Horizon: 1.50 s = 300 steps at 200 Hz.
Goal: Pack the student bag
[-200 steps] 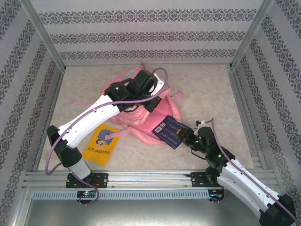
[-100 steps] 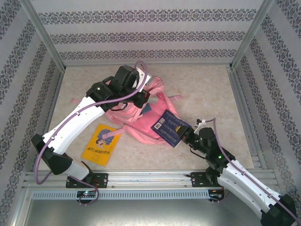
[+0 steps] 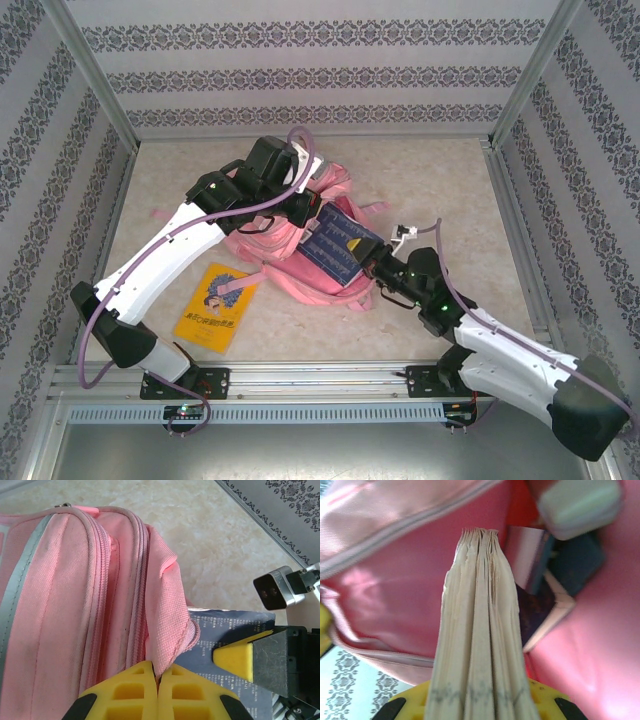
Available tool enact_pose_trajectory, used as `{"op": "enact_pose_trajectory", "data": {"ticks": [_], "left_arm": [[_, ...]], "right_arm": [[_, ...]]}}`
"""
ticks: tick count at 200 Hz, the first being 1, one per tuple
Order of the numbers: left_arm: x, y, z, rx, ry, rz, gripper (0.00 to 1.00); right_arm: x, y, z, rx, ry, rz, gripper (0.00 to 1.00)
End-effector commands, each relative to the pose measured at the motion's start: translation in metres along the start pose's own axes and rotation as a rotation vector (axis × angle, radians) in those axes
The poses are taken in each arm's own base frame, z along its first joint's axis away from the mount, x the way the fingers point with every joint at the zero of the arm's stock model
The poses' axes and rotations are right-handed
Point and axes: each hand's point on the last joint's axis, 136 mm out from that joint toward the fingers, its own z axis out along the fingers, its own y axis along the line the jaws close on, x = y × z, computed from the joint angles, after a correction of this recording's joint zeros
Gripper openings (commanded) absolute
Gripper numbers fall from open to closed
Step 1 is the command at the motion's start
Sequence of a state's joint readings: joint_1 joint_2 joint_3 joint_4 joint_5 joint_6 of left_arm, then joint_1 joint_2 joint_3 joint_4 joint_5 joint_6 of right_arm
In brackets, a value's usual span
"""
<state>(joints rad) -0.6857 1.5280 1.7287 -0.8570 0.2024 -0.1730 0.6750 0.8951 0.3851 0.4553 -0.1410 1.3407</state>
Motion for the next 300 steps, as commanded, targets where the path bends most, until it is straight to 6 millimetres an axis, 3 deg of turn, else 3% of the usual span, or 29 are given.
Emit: {"op": "enact_pose_trajectory", "data": {"ticks": [1,57,120,166,197,239,270,300], "left_arm": [[-0.045,-0.011,-0.024,0.044,-0.164,-0.007,0.0],[-0.051,-0.012,-0.029,0.05,-0.188,0.006,0.0],[-0.063,-0.017,-0.039,0.071,-0.233,0.03,0.0],[-0.066,-0.021,-0.043,0.091,-0.245,0.047,0.0],[-0.065,-0.025,-0.043,0.116,-0.254,0.052,0.0],[-0.075,-0.03,-0.051,0.134,-0.287,0.06,0.0],[-0.081,-0.031,-0.05,0.132,-0.283,0.075,0.0],[-0.083,-0.031,-0.043,0.14,-0.276,0.073,0.0]], "right_arm": [[-0.018,0.043,0.009,-0.127,-0.083,0.005,0.0],[-0.029,0.022,0.049,-0.026,-0.142,0.035,0.0],[-0.038,-0.008,0.081,0.037,-0.204,0.04,0.0],[-0.04,0.005,0.111,-0.037,-0.205,0.076,0.0],[-0.041,-0.005,0.126,0.016,-0.231,0.077,0.0],[-0.043,-0.04,0.165,0.138,-0.277,0.169,0.0],[-0.054,-0.043,0.193,0.151,-0.355,0.145,0.0],[-0.066,-0.046,0.222,0.12,-0.373,0.131,0.12]]}}
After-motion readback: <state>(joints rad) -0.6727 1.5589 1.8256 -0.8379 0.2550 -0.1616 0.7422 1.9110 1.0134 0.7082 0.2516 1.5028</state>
